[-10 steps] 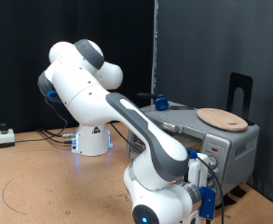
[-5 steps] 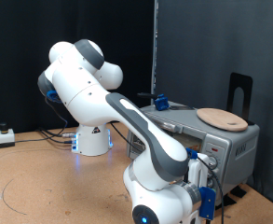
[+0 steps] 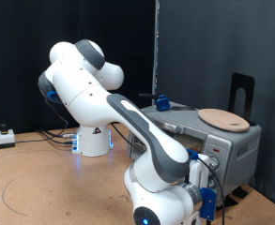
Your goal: Make a piece of toast with the oven
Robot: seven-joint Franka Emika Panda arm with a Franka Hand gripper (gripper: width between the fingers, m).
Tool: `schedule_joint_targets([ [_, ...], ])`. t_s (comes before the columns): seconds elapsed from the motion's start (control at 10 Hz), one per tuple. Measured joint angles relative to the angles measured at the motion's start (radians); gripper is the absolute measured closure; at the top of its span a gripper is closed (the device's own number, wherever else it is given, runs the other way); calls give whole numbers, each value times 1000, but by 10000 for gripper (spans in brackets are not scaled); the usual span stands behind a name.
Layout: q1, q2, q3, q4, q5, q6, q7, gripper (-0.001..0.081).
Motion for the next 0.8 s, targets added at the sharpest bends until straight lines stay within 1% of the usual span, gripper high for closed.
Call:
schedule_joint_targets([
  [0.1,0,0,-3,-2,0,-3,8,212],
  [0.2,1,0,-9,-3,-3,-2,15,212],
  [0.3,1,0,-14,-3,-3,-4,16,53],
  [0.4,0,0,-16,-2,-3,-6,16,14],
  [0.8,0,0,-16,12,-2,-9,16,-1],
])
